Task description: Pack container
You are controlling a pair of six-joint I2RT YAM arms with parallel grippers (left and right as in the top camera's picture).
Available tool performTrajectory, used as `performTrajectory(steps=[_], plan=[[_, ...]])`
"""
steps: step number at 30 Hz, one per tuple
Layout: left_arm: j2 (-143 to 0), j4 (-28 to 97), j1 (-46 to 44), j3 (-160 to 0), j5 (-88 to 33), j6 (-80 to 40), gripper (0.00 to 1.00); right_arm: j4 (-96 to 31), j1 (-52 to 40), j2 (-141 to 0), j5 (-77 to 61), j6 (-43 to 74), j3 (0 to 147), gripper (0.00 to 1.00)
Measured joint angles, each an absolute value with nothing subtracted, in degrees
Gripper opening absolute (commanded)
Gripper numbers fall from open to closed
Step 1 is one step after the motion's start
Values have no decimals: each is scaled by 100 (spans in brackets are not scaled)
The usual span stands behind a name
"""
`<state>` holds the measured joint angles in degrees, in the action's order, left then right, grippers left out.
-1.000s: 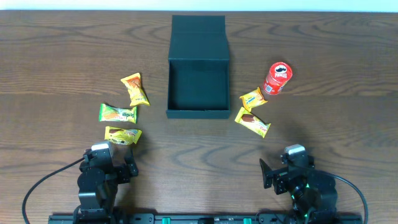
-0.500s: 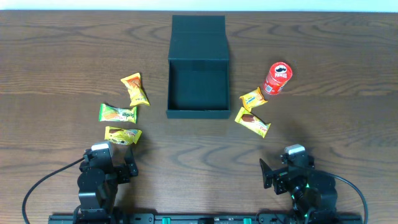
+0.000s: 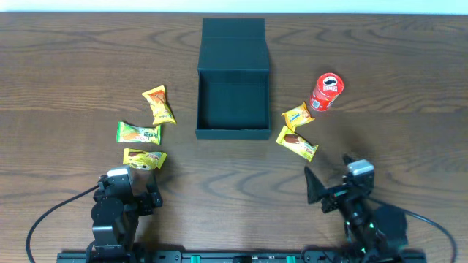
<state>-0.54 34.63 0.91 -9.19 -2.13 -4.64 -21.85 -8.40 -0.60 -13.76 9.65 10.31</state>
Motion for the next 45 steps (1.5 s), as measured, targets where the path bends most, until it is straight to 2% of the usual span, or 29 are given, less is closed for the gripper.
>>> performTrajectory(steps=[6,13,18,24,38,45], plan=[[-54,3463,91,-919,-213,-464,95,-2005,-840,-60,-1990,2998,1039,99],[-54,3465,91,-919,-213,-464,95,-1450,-838,-67,-1859,4141,1035,99],[-54,3465,91,-919,-211,-464,95,-510,-821,-379,-1688,3603,1203,99],[-54,3465,91,-919,-211,-462,95,-906,-779,-2600,-1481,2637,2799,99],[-54,3465,91,-919,-161,-462,95,-4558,-685,-7937,-1173,1127,8071,99],[-54,3461,91,-919,-150,-460,95,-5701,-200,-9692,-1079,910,9063,99]])
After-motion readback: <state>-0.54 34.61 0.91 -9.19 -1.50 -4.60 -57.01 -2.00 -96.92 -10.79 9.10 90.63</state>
